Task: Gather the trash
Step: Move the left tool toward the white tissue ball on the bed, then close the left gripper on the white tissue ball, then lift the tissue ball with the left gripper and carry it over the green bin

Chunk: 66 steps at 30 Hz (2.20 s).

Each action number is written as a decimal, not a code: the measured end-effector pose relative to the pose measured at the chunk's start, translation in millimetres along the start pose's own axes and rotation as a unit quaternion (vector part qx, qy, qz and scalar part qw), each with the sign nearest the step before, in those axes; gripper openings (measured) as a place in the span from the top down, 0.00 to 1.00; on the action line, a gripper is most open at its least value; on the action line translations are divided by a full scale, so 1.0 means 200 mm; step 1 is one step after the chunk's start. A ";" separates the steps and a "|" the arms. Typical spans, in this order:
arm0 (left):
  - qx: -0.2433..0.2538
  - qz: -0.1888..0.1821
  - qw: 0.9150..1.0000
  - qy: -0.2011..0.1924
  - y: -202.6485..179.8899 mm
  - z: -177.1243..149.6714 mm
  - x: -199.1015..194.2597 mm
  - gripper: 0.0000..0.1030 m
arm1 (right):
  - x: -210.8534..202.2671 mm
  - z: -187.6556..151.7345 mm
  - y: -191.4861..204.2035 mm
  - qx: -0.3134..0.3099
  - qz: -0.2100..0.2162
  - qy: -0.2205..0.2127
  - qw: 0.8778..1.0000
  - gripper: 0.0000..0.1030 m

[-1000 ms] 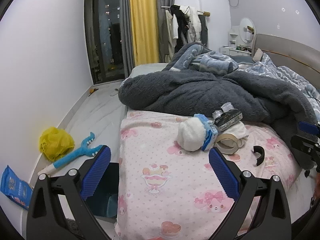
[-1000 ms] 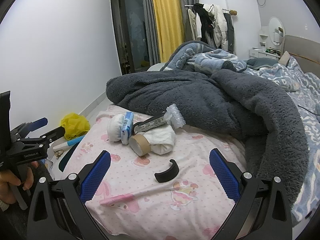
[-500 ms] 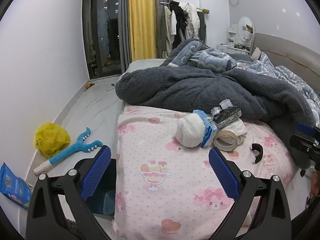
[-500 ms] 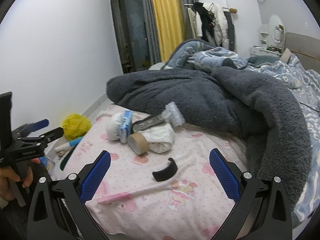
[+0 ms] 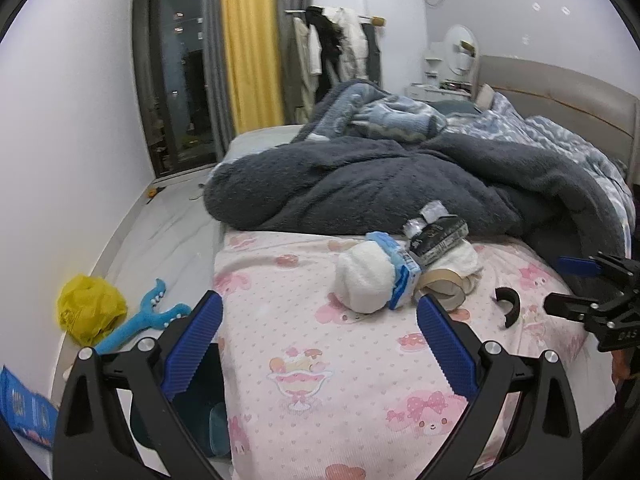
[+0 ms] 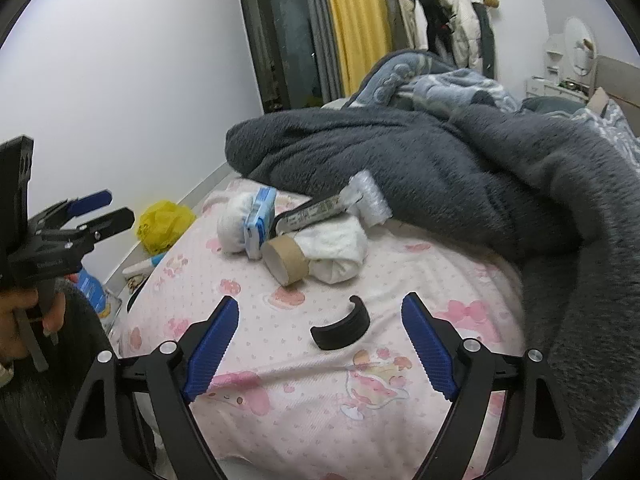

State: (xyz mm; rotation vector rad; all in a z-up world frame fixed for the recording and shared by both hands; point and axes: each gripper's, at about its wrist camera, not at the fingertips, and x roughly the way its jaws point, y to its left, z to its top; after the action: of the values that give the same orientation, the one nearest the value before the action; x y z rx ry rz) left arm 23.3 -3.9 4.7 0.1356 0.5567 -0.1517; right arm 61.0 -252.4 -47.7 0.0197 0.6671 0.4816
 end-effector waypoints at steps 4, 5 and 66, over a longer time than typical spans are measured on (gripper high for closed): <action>0.015 -0.014 1.000 0.008 -0.01 0.00 0.04 0.04 | 0.07 0.00 0.00 -0.018 0.009 0.021 1.000 0.19; 0.017 -0.021 1.000 0.009 -0.02 0.00 0.05 0.04 | 0.10 0.00 0.01 -0.027 0.012 0.030 0.999 0.19; -0.082 -0.200 0.966 0.143 0.05 0.04 0.71 0.51 | 0.30 0.26 -0.13 -0.062 0.140 0.043 0.987 0.56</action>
State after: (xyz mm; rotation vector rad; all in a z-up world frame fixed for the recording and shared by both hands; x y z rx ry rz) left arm 148.5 -11.5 -63.1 -0.1217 0.8794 -0.4830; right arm 143.5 -242.2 -46.3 -0.0258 0.7212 0.7971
